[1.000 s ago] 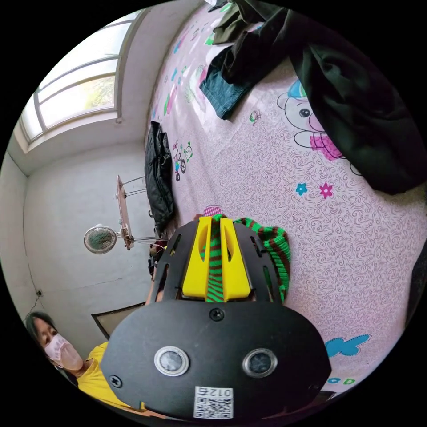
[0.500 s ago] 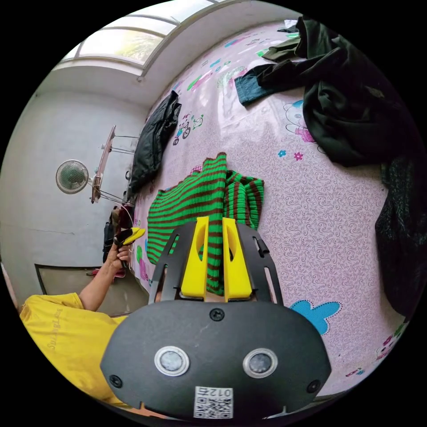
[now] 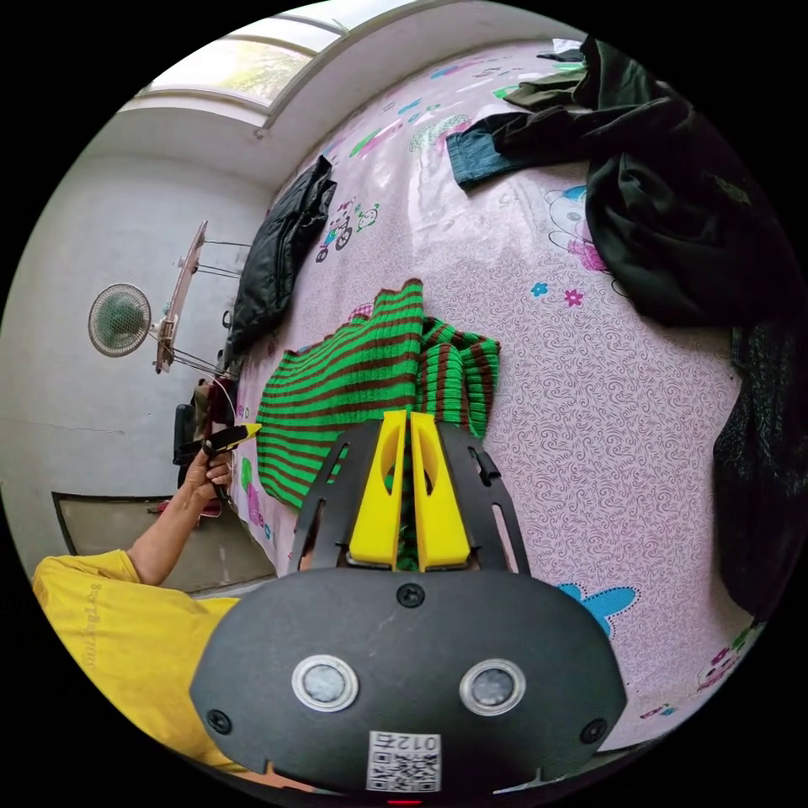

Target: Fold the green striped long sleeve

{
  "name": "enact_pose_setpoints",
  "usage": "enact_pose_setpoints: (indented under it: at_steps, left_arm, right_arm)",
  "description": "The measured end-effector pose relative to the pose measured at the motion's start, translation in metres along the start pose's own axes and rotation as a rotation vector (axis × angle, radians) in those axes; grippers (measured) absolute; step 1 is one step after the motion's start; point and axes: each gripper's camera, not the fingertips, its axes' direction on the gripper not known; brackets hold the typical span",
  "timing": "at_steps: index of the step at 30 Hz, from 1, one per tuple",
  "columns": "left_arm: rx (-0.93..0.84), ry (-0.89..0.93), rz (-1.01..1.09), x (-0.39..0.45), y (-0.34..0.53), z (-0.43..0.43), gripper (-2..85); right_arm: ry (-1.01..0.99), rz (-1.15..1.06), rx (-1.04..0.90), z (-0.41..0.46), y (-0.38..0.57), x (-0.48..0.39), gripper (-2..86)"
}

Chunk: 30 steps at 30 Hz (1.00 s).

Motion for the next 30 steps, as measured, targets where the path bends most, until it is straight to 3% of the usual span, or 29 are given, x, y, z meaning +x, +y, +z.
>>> enact_pose_setpoints:
  at_steps: [8, 13, 20, 23, 30]
  left_arm:
    - [-0.042, -0.085, -0.039, 0.008, -0.026, 0.026, 0.3]
    - [0.078, -0.144, -0.066, 0.006, -0.03, -0.003, 0.0]
    - [-0.013, -0.102, -0.156, -0.008, -0.041, 0.038, 0.1]
    - [0.021, -0.054, -0.128, 0.004, -0.044, 0.038, 0.3]
    - [0.202, -0.179, -0.11, 0.033, -0.025, 0.022, 0.4]
  right_arm:
    - [0.04, 0.037, -0.023, 0.012, -0.02, -0.005, 0.5]
    - [0.13, -0.023, 0.019, -0.019, -0.028, -0.009, 0.1]
    - [0.165, 0.086, -0.057, 0.018, -0.04, 0.008, 0.1]
    - [0.179, 0.041, -0.014, 0.015, -0.041, -0.007, 0.1]
    - [0.228, -0.015, -0.042, 0.025, -0.043, -0.024, 0.1]
